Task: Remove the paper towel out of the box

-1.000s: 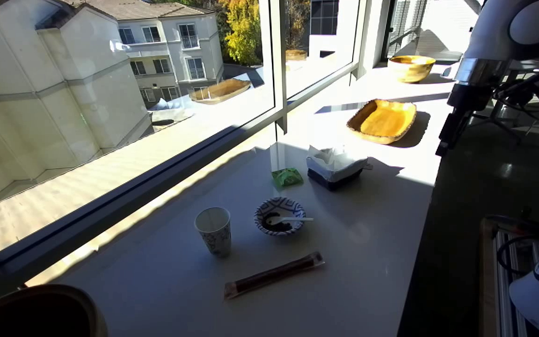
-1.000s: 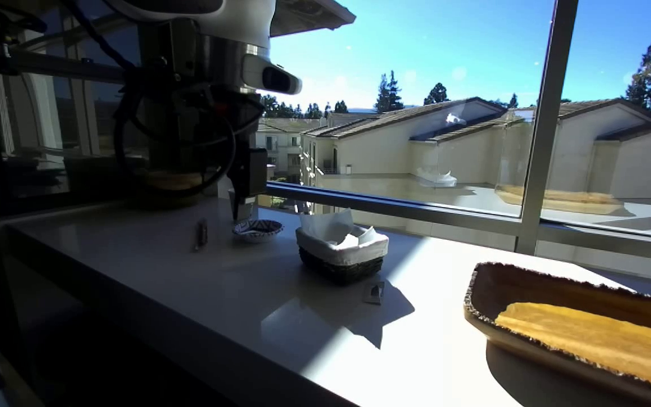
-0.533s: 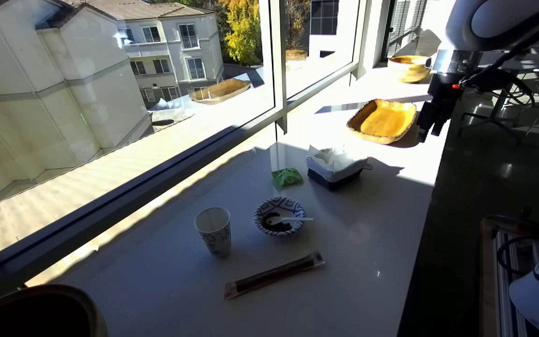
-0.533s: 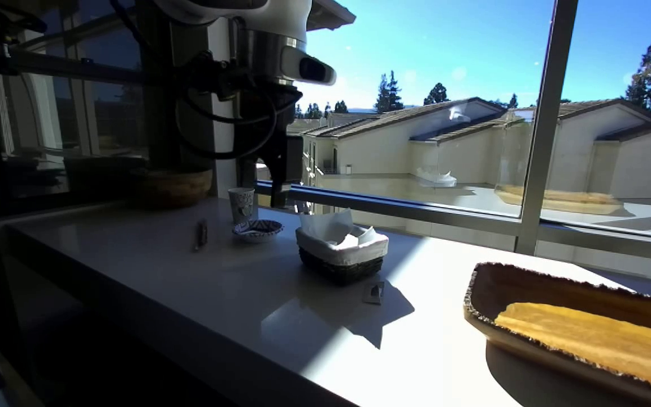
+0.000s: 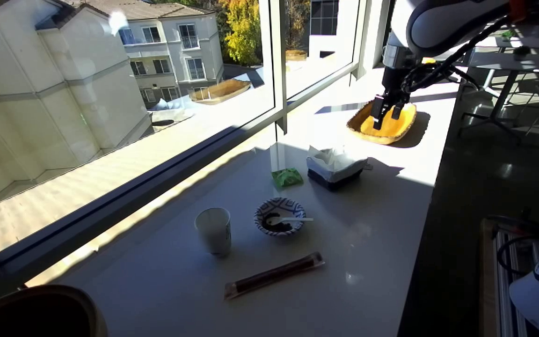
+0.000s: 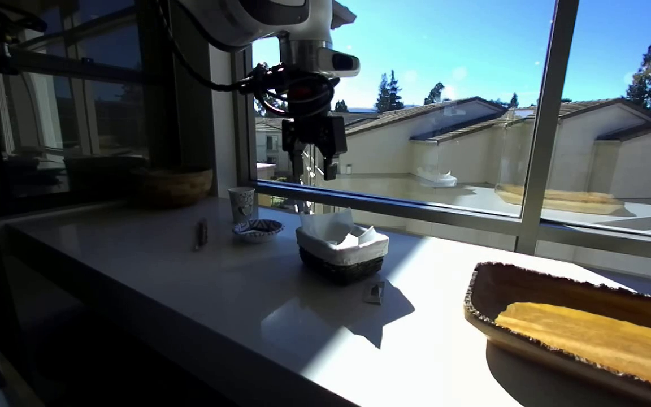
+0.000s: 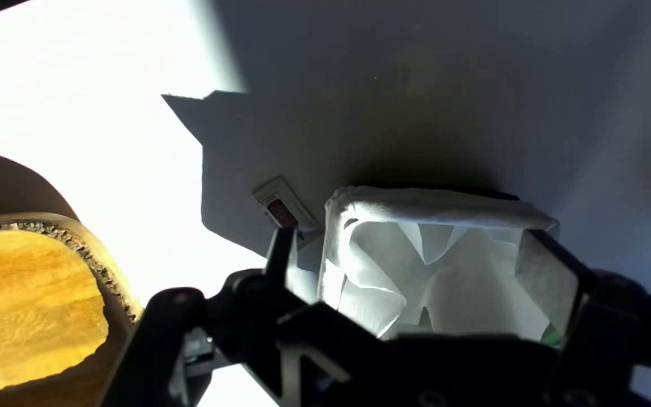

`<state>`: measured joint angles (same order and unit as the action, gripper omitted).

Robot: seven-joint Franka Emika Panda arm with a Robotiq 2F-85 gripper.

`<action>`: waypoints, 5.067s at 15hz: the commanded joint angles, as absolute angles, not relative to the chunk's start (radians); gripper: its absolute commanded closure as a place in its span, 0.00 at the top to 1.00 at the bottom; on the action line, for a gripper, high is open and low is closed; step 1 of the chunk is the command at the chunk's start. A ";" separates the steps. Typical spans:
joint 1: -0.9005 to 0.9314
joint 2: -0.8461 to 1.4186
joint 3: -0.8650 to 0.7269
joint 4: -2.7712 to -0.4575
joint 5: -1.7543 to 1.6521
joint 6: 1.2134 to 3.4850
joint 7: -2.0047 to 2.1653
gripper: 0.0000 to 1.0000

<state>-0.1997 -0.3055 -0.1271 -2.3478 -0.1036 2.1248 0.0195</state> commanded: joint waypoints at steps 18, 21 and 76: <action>-0.054 0.134 -0.040 -2.128 -0.086 2.498 0.274 1.00; -0.042 0.180 -0.056 -2.092 -0.104 2.476 0.323 0.87; 0.082 0.064 0.093 -1.777 -0.417 2.396 0.139 0.00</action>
<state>0.0815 -0.0026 0.0969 -1.8618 -0.3964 2.4445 0.1399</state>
